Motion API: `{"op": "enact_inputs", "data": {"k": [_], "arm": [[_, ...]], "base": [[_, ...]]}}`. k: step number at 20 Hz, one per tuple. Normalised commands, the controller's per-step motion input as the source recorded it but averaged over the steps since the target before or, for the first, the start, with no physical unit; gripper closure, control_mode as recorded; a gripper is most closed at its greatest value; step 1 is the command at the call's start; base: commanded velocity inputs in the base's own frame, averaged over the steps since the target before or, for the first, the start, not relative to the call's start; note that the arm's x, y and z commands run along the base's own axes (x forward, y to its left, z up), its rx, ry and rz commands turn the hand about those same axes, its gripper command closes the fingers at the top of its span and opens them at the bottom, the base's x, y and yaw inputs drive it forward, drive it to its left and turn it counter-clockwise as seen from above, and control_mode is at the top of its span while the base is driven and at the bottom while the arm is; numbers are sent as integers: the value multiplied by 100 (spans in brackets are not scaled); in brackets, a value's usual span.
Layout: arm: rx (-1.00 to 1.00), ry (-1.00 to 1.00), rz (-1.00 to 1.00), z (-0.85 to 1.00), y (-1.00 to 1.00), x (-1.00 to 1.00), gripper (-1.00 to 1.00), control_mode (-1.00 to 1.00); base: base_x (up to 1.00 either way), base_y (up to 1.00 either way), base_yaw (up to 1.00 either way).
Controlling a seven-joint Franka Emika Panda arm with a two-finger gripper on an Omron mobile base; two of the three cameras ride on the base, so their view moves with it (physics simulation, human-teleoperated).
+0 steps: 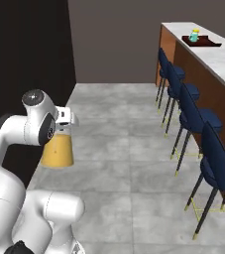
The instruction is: There is a tray on the dining counter. Grab the cup, mug, and pitcher and place them on the tray. The pitcher may be placed next to the tray if it cannot fit the tray.
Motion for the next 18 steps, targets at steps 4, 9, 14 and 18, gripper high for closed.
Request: {"op": "enact_inputs", "data": {"k": [4, 9, 14, 18], "arm": [[0, 0, 0, 0, 0, 0, 100, 100], [0, 0, 0, 0, 0, 0, 100, 100], [0, 0, 0, 0, 0, 0, 100, 100], [0, 0, 0, 0, 0, 0, 100, 100]], "base": [[100, 23, -3], [100, 24, -1], [100, 31, -3], [100, 32, -3]]}}
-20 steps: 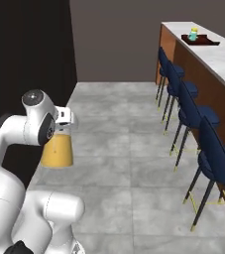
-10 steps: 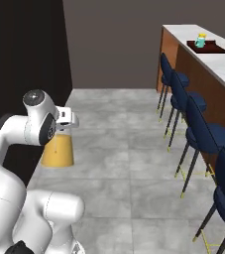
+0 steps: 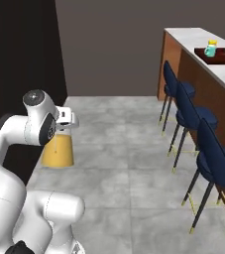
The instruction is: There is a tray on the dining counter. Grab the cup, mug, and pitcher and place them on the tray. The pitcher may be placed next to the tray if it cannot fit the tray.
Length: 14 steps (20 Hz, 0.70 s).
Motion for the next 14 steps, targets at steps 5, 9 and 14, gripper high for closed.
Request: {"op": "enact_inputs", "data": {"k": [5, 9, 14], "arm": [[0, 0, 0, 0, 0, 0, 100, 100], [0, 0, 0, 0, 0, 0, 100, 100], [0, 0, 0, 0, 0, 0, 100, 100]], "base": [[100, 29, -3], [100, 29, -4], [100, 16, -4]]}}
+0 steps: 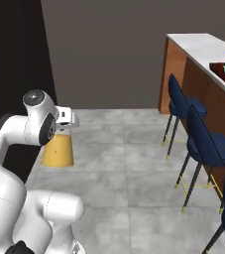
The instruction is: There is a tray on the dining counter. Grab the cup, mug, and pitcher and place them on the tray. The pitcher may be placed next to the tray if it cannot fit the tray.
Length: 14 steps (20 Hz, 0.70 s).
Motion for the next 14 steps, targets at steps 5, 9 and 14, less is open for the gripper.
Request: {"op": "enact_inputs", "data": {"k": [5, 9, 14], "arm": [[0, 0, 0, 0, 0, 0, 100, 100], [0, 0, 0, 0, 0, 0, 100, 100], [0, 0, 0, 0, 0, 0, 100, 100]], "base": [[100, 15, -6], [100, 5, -10], [100, 0, -13]]}}
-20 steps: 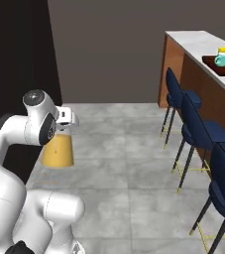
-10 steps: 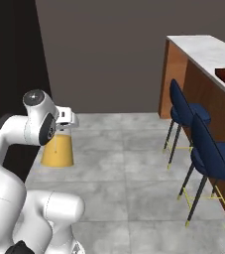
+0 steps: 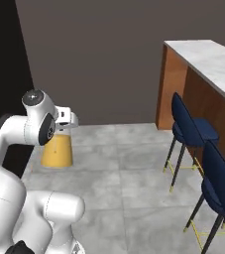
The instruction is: There is a tray on the dining counter. Grab the cup, mug, and pitcher and place them on the tray. The pitcher may be placed next to the tray if it cannot fit the tray.
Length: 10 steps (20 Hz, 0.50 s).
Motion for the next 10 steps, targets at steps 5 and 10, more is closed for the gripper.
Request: {"op": "enact_inputs", "data": {"k": [5, 10], "arm": [[0, 0, 0, 0, 0, 0, 100, 100], [0, 0, 0, 0, 0, 0, 100, 100]], "base": [[95, 0, -33], [72, 0, -61]]}}
